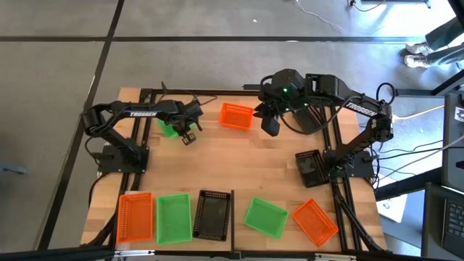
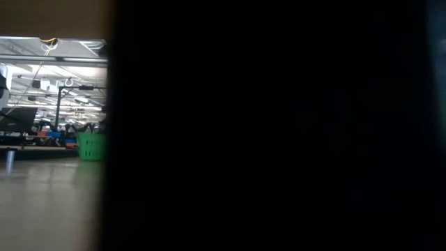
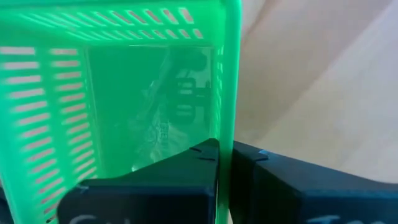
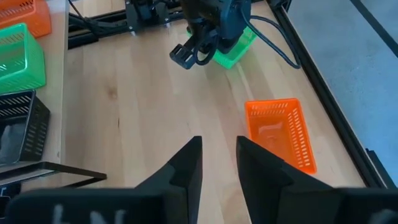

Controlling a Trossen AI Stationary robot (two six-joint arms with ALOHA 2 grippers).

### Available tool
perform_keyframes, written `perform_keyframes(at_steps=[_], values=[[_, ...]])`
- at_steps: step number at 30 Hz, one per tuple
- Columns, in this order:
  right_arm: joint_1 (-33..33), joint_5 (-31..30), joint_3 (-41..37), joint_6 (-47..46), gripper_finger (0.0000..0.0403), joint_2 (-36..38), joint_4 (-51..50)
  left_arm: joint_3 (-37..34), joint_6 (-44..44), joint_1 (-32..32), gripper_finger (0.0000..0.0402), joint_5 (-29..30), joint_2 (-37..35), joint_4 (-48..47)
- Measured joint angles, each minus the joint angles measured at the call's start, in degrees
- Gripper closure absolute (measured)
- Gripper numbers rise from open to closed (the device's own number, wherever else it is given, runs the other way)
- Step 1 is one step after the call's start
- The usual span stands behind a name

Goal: Stack baskets on shelf by color
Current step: Stack the top green basket on top of the other green basket on the shelf

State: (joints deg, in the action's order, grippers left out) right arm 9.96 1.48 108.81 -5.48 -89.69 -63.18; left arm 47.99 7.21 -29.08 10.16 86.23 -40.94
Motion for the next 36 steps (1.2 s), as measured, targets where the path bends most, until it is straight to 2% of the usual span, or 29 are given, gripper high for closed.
perform_keyframes(at_steps=[7,13,20,26,32,36], values=[[-0.01,-0.20,0.00,3.32,0.0308,0.00,-0.04,1.65,6.32,0.50,0.0401,-2.85,-6.57,-6.59],[-0.02,-3.30,0.00,8.73,0.0308,0.00,-0.09,10.38,17.03,3.83,0.0401,-2.54,-14.17,-17.66],[-0.02,-6.40,0.00,13.85,0.0308,0.00,-0.21,24.20,33.54,11.74,0.0401,-3.78,-18.13,-26.53],[-0.02,-6.43,0.00,18.29,0.0308,0.00,-1.45,33.92,46.90,22.73,0.0401,-6.00,-18.12,-27.83],[0.00,-6.43,0.00,22.16,0.0308,0.00,-1.60,38.49,43.05,34.22,0.0401,-8.15,-18.10,-28.07],[0.00,-6.43,0.00,22.29,0.0308,0.00,-1.60,39.33,34.34,41.16,0.0401,-8.30,-18.10,-28.50]])
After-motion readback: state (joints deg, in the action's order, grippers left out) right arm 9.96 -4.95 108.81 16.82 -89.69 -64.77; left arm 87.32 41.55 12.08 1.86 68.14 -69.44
